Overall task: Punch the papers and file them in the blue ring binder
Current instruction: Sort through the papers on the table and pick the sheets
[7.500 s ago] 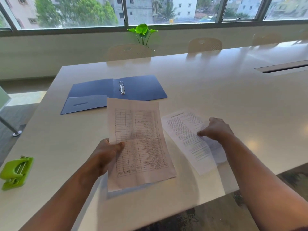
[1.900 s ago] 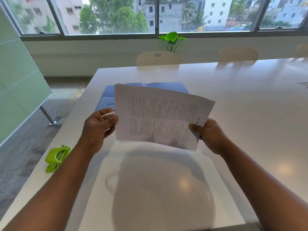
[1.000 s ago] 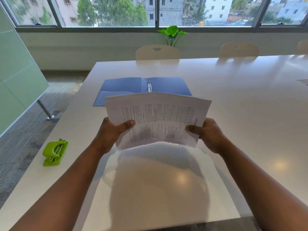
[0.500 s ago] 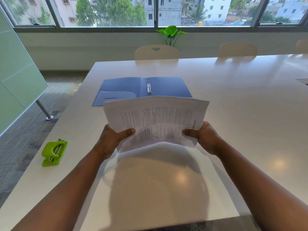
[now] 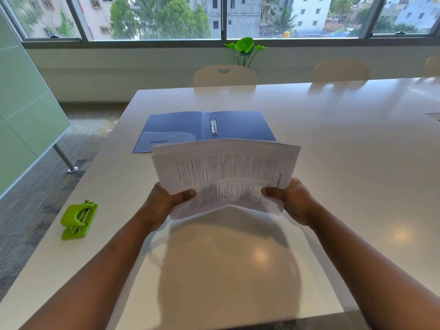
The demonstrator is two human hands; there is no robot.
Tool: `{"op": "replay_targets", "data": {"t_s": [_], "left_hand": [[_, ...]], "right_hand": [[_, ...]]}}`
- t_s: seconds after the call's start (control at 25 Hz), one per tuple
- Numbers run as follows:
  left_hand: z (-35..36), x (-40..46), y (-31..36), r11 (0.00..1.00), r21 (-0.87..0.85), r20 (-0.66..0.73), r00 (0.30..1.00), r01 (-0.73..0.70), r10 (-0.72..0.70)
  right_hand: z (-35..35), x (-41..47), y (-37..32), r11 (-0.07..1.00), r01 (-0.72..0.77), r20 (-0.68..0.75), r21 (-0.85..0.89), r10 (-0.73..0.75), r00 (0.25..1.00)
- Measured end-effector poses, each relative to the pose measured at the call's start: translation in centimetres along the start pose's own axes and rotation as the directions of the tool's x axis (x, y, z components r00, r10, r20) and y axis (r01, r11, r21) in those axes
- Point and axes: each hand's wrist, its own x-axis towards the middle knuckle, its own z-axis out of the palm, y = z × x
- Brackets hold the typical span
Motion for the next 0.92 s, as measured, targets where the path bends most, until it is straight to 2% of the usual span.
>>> {"op": "replay_targets", "data": {"t_s": [0.32,0.48,0.68,0.76,0.8,0.88,0.92], "left_hand": [[-0.5,0.6,1.0,0.987,0.154,-0.082,0.996,0.045,-0.033],[-0.8,0.6,1.3,0.994,0.103,-0.174,0.985,0.029,-0.011],[-1.5,0.8,0.8,0.995,0.065,-0.278,0.959,0.075,-0.054],[-1.0,0.8,0.7,0.996,-0.051,-0.333,0.939,0.075,-0.088],[-0.5,0.7,0.8,0.979,-0.192,-0.362,0.921,0.075,-0.141],[0.9,0.3,0.7,0.849,-0.524,-0.343,0.896,0.066,-0.281],[1.8,0.0,0.6,0.782,-0.619,-0.304,0.895,0.075,-0.326]], "right_hand": [[-0.2,0.2,-0.6,0.999,-0.032,0.078,0.034,0.029,0.997],[-0.4,0.4,-0.8,0.993,-0.062,0.08,0.095,0.055,0.995],[-0.8,0.5,-0.4,0.988,-0.134,0.027,0.078,0.132,0.991],[-0.7,0.5,-0.2,0.982,-0.155,0.006,0.104,0.156,0.988],[-0.8,0.6,-0.1,0.978,-0.158,-0.003,0.133,0.16,0.987],[-0.8,0.7,0.2,0.962,-0.147,-0.034,0.231,0.159,0.987],[-0.6,0.8,0.3,0.947,-0.138,-0.055,0.29,0.161,0.985]]}}
